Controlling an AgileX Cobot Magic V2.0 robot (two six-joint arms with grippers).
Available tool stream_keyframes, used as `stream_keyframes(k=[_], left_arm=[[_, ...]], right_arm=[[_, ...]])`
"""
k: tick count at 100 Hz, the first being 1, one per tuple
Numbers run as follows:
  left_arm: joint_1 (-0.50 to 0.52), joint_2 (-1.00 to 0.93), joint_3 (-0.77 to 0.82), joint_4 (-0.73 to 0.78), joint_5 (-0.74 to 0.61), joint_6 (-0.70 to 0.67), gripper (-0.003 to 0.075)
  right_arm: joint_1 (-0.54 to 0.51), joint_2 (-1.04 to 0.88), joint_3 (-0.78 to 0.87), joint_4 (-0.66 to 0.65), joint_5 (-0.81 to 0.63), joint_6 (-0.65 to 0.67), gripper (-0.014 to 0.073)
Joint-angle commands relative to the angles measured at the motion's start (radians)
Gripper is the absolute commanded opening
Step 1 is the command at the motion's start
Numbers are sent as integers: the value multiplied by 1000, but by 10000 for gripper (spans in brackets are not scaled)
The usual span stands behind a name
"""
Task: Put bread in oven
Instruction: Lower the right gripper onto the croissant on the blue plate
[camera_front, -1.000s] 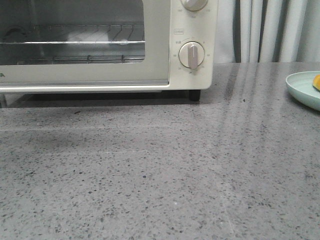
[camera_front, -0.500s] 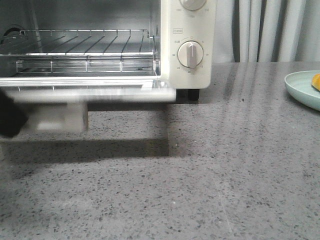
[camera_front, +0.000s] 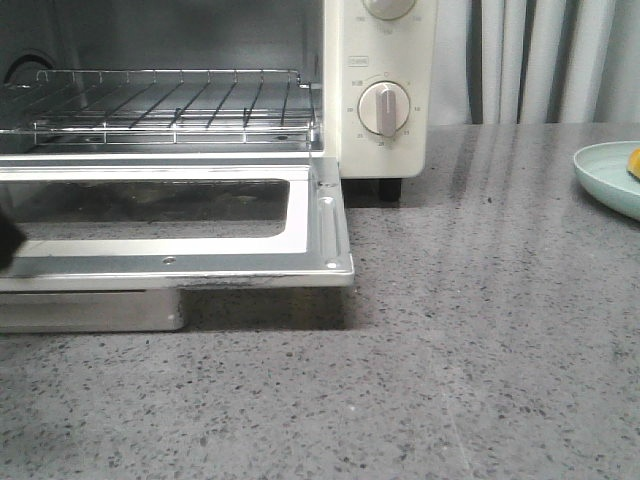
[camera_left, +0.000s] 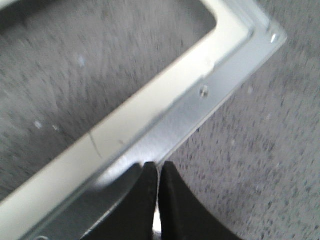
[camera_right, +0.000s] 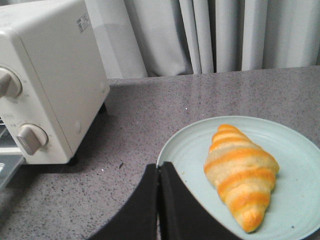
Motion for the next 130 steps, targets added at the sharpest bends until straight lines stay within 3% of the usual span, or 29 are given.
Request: stream_keyframes(k=[1, 18, 35, 54, 70, 93, 130], left_arm=[[3, -107, -27, -56, -83, -16, -21], [3, -319, -27, -56, -160, -16, -21], [3, -453, -27, -50, -191, -16, -21], [3, -525, -27, -50, -186, -16, -21], [3, -562, -27, -50, -159, -16, -21], [3, -571, -27, -52, -143, -16, -21], [6, -571, -27, -52, -149, -16, -21]], right_arm=[[2, 65, -117, -4, 18, -13, -69], [0, 289, -334, -62, 340, -13, -69], [0, 530, -537, -137, 502, -13, -46], [-27, 765, -683, -175, 578, -13, 164], [-80, 883, -711, -207, 593, -13, 270], [-180, 958, -711, -221, 509, -13, 272], [-182, 1133, -703, -188, 480, -13, 272]])
